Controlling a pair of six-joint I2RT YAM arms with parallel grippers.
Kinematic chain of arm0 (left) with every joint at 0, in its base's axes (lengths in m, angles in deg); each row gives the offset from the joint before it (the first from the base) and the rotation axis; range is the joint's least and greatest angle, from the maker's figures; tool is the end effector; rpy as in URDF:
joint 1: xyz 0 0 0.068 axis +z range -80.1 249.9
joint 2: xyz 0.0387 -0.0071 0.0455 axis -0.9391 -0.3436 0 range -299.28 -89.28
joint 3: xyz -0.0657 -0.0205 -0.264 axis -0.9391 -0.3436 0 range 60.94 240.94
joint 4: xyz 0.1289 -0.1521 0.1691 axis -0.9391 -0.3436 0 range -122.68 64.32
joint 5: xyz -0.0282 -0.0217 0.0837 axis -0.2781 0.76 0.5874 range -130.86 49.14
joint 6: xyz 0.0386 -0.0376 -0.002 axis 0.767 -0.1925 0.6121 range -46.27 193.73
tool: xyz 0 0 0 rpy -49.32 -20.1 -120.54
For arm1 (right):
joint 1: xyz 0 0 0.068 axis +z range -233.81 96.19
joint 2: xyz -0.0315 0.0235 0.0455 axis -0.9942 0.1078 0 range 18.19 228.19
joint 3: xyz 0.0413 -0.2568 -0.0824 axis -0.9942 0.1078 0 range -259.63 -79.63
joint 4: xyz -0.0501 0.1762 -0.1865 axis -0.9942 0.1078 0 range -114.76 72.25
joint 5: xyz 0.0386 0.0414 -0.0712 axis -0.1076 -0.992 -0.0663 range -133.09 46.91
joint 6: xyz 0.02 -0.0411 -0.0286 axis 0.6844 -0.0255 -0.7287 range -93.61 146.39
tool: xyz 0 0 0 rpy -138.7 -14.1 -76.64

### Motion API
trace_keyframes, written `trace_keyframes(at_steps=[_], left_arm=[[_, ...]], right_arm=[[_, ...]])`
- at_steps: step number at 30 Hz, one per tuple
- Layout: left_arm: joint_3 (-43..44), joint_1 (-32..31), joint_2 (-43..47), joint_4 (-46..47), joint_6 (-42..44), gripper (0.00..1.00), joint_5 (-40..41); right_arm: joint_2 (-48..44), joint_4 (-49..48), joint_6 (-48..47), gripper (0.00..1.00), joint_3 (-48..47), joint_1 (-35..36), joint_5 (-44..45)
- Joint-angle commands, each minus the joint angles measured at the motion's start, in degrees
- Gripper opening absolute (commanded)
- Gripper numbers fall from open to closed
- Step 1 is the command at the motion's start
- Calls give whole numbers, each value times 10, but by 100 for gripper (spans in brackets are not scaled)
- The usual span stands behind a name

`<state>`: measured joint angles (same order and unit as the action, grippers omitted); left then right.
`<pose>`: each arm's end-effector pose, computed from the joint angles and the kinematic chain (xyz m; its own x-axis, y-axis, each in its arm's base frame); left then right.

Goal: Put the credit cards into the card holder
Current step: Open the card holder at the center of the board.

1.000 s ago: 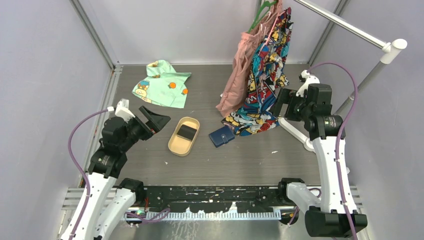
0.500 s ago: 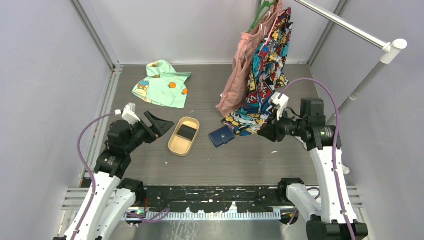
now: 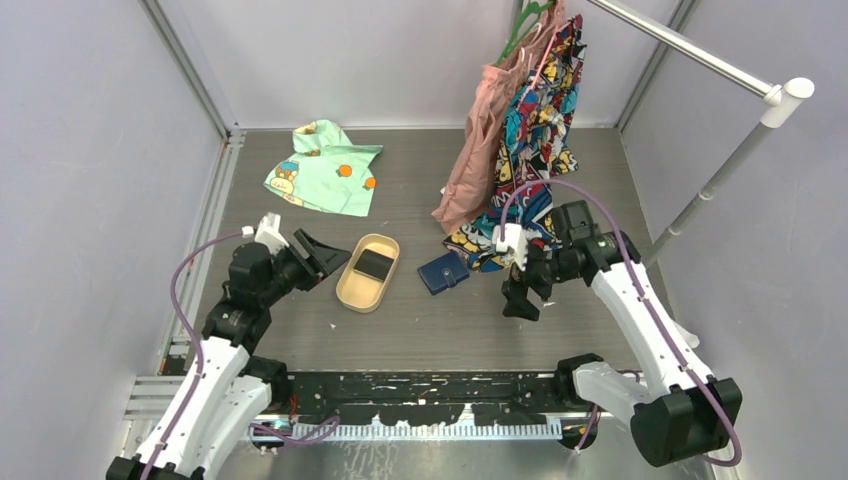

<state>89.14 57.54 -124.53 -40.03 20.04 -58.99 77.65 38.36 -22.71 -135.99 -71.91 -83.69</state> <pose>0.1493 -0.0440 0.2560 -0.6031 -0.6518 -0.4599 0.0010 0.5759 -0.8175 0.1659 0.0586 0.2950 -0.2739 -0.6442 -0.7141 -0.9474 0.3084 0.0851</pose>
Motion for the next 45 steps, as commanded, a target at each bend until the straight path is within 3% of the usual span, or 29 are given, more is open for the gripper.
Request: trace_keyframes(at_steps=[1,6,12,17,21,30,38,45], left_arm=[[-6,2,-6,58,-11,66,-20],[-36,2,-28,134,-36,69,-38],[-31,2,-65,170,-16,72,-57],[-40,-3,-79,195,-6,72,-52],[-48,-9,-92,204,1,73,-45],[-53,-13,-105,223,22,73,-41],[-62,-13,-90,226,31,73,-30],[-65,-13,-84,231,35,73,-27]], right_arm=[[2,-27,-112,100,28,32,33],[34,-54,-248,99,59,46,10],[98,-185,-273,99,80,95,19],[162,-239,-305,100,72,124,27],[217,-297,-262,97,49,141,33],[329,-391,-159,76,-6,170,61],[385,-387,-113,66,-49,187,70],[431,-318,-148,55,-91,191,81]])
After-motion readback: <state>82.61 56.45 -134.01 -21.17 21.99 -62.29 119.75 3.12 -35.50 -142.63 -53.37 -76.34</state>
